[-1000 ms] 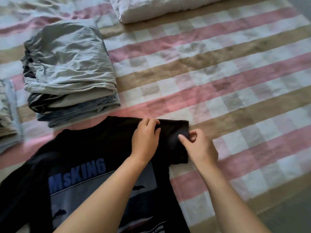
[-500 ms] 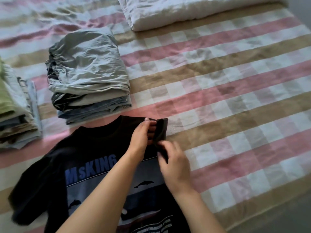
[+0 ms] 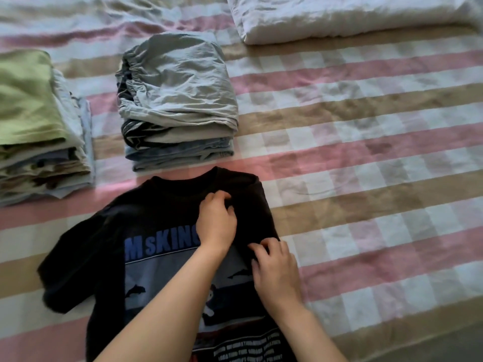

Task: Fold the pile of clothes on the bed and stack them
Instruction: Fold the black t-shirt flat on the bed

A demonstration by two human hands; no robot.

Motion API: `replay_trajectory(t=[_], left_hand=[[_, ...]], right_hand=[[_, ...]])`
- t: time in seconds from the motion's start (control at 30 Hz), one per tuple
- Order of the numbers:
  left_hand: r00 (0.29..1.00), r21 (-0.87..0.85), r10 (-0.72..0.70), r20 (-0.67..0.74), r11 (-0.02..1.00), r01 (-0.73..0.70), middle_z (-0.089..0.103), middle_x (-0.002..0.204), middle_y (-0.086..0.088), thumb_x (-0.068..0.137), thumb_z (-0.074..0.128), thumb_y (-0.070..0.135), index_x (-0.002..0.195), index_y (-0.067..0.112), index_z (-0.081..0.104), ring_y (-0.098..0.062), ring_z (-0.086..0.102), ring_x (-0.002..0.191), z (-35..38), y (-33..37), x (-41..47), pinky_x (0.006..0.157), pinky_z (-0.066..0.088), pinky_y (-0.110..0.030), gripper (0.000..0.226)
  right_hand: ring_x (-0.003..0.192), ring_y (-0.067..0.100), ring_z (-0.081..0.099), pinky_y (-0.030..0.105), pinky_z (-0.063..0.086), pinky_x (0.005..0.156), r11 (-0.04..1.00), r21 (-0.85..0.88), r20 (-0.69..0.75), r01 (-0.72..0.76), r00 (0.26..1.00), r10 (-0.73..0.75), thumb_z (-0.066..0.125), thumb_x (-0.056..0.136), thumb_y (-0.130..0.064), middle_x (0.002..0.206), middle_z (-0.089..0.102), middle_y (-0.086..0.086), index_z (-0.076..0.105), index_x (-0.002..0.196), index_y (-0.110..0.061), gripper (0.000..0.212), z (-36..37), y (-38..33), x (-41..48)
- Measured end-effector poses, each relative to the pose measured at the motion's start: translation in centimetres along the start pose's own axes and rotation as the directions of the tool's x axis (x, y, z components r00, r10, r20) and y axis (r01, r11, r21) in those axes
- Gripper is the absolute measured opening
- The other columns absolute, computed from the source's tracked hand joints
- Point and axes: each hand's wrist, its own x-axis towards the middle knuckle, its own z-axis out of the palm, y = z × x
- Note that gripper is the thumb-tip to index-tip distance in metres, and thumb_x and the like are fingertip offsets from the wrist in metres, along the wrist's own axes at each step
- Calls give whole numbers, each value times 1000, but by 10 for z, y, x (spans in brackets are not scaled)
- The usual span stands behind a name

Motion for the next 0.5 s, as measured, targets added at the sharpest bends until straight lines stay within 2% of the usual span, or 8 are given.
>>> replay_trajectory(t=[0.07, 0.13, 0.2, 0.23, 0.33, 0.4, 0.43, 0.5], left_hand=[[986, 88, 162, -46, 984, -158, 57, 116, -5, 87, 51, 17, 113, 14, 59, -24, 45, 110, 2, 6, 3, 87, 35, -38, 27], [968, 119, 251, 32, 960, -253, 59, 111, -3, 90, 48, 35, 109, 16, 59, -23, 46, 109, 3, 16, 10, 93, 30, -40, 29], [957, 220, 238, 165, 937, -271, 62, 101, 0, 88, 43, 53, 98, 19, 60, -22, 48, 104, 7, 23, 21, 96, 29, -43, 40], [954, 238, 221, 201, 934, -266, 63, 98, 0, 88, 43, 55, 95, 19, 61, -23, 48, 104, 10, 26, 26, 97, 28, -44, 41], [968, 144, 179, 177, 968, -206, 66, 99, 0, 91, 51, 38, 97, 23, 64, -23, 49, 107, 20, 32, 39, 99, 22, -44, 21], [981, 138, 144, 128, 977, -161, 65, 102, -1, 91, 52, 30, 99, 22, 63, -23, 49, 107, 25, 31, 43, 98, 22, -42, 16], [984, 156, 153, 91, 974, -166, 63, 104, -2, 91, 53, 29, 101, 21, 62, -23, 48, 107, 27, 30, 42, 97, 23, -42, 16], [962, 183, 274, -7, 946, -268, 60, 109, -6, 89, 55, 24, 105, 15, 60, -28, 48, 107, 29, 26, 32, 97, 26, -44, 19]], right_hand=[[75, 23, 61, 33, 50, 56, 1000, -5, -40, -7, 999, 7, 80, 60, -12, 86, 64, 1, 71, 92, -19, 35, 0, 4, -1], [76, 23, 61, 34, 49, 58, 999, -19, -72, -35, 997, 33, 80, 60, -13, 87, 64, 0, 71, 92, -21, 34, 1, 8, -1], [76, 22, 61, 33, 49, 57, 998, -46, -76, -45, 996, 42, 81, 59, -14, 87, 64, -1, 71, 93, -22, 37, 4, 11, -2], [75, 22, 61, 33, 49, 57, 997, -55, -78, -45, 996, 41, 82, 57, -14, 86, 64, -1, 71, 93, -22, 39, 7, 12, -2], [75, 21, 61, 31, 48, 55, 998, -56, -110, -38, 993, 32, 82, 56, -14, 87, 64, -1, 71, 97, -22, 43, 16, 18, -7], [81, 21, 58, 31, 48, 57, 998, -56, -139, -32, 990, 24, 81, 58, -13, 91, 65, 0, 70, 103, -22, 47, 21, 21, -13], [86, 20, 56, 32, 49, 60, 997, -64, -153, -31, 988, 21, 80, 60, -14, 93, 65, 0, 69, 105, -22, 47, 23, 21, -15], [100, 20, 50, 35, 51, 71, 997, -76, -181, -25, 983, 11, 69, 71, -17, 105, 65, 2, 67, 110, -20, 40, 26, 22, -22]])
